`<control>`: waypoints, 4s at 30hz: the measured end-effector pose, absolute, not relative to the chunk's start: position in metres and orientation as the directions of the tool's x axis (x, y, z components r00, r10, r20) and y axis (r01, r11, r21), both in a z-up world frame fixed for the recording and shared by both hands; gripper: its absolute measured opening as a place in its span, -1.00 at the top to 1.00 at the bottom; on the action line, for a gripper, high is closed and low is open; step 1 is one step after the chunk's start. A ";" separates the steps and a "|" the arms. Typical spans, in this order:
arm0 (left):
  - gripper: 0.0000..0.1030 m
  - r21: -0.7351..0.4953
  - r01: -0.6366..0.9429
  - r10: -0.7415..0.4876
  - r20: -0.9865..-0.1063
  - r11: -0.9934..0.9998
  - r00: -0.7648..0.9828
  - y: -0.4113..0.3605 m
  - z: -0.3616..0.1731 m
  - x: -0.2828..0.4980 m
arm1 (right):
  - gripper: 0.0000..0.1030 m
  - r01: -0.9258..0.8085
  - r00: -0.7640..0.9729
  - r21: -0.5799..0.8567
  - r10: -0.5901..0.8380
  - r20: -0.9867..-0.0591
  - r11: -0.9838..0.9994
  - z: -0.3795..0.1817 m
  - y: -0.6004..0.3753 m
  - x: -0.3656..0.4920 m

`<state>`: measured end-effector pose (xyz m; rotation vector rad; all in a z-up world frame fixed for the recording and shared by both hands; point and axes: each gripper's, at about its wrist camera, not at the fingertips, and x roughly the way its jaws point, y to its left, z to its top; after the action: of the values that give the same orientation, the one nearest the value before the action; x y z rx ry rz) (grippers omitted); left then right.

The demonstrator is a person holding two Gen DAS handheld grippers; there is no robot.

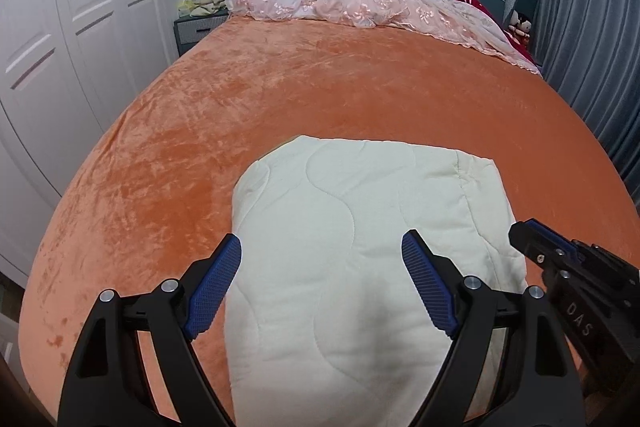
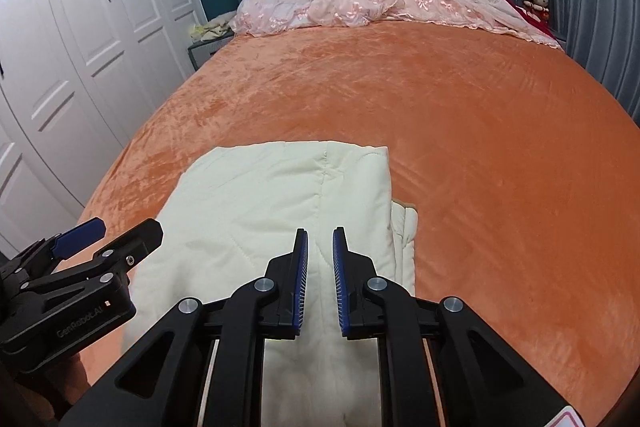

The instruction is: Fold large clothes

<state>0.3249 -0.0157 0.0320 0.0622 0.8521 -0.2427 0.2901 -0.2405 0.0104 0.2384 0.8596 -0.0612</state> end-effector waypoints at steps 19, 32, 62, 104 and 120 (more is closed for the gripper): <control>-0.91 -0.018 0.188 -0.143 -0.724 0.982 0.675 -0.032 -0.075 0.366 | 0.88 0.246 0.606 0.128 -0.050 -0.794 0.961 -0.109 -0.257 0.341; -0.91 0.021 0.173 -0.112 -0.685 0.985 0.720 -0.040 -0.087 0.364 | 0.88 0.254 0.660 0.127 -0.076 -0.747 0.959 -0.117 -0.256 0.339; 0.77 0.015 0.208 -0.096 -0.853 0.978 0.512 -0.003 -0.057 0.240 | 0.96 0.164 0.502 0.165 0.062 -0.863 0.973 -0.094 -0.220 0.221; -0.66 0.024 0.190 -0.110 -0.742 0.981 0.661 0.043 -0.038 0.044 | -0.44 0.180 0.674 0.126 -0.029 -0.739 0.976 -0.035 -0.193 -0.001; -0.65 0.049 0.147 -0.062 -0.746 0.988 0.664 0.045 -0.053 0.028 | -0.45 0.205 0.655 0.094 -0.065 -0.753 0.974 -0.046 -0.190 -0.018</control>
<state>0.0283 0.0454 -0.0525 0.1080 0.8373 -0.1186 -0.0177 -0.1899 -0.0465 0.1761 0.8435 -0.1538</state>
